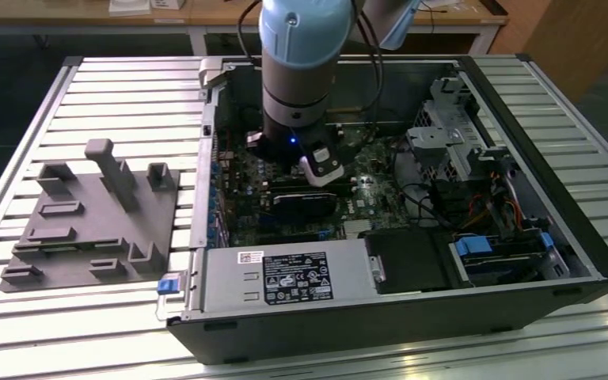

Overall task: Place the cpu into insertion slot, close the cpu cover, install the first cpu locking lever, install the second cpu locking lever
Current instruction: 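Install the second cpu locking lever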

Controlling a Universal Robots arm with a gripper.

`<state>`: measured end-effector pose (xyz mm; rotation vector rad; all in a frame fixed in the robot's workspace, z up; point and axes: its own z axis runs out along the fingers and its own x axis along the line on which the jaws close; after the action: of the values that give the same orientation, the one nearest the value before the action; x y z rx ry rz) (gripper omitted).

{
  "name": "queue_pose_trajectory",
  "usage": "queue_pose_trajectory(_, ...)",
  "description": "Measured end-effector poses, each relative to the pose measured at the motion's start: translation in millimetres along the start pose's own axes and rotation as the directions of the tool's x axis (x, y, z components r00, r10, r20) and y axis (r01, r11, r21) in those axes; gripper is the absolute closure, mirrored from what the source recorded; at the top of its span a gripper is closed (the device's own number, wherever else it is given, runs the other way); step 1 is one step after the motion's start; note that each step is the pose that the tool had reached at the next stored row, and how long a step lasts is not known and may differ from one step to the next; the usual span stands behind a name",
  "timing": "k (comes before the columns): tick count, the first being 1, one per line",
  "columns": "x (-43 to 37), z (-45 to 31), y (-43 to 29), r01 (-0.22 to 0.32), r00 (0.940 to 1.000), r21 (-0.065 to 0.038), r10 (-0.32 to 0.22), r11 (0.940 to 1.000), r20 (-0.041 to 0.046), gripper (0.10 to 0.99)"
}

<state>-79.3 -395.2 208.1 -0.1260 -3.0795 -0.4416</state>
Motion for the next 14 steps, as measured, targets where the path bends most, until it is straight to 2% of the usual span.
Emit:
queue_pose_trajectory(4,0.4,-8.5,2.8,0.0,1.0,0.0,0.0,1.0,0.0,0.98)
queue_pose_trajectory(10,0.6,-9.2,3.7,0.0,1.0,0.004,0.0,1.0,0.0004,0.98)
queue_pose_trajectory(12,0.7,-8.5,5.8,0.0,1.0,0.009,0.0,1.0,0.0007,0.98)
queue_pose_trajectory(14,0.1,-7.9,8.1,-0.002,1.0,0.021,0.002,0.9998,0.0021,0.98)
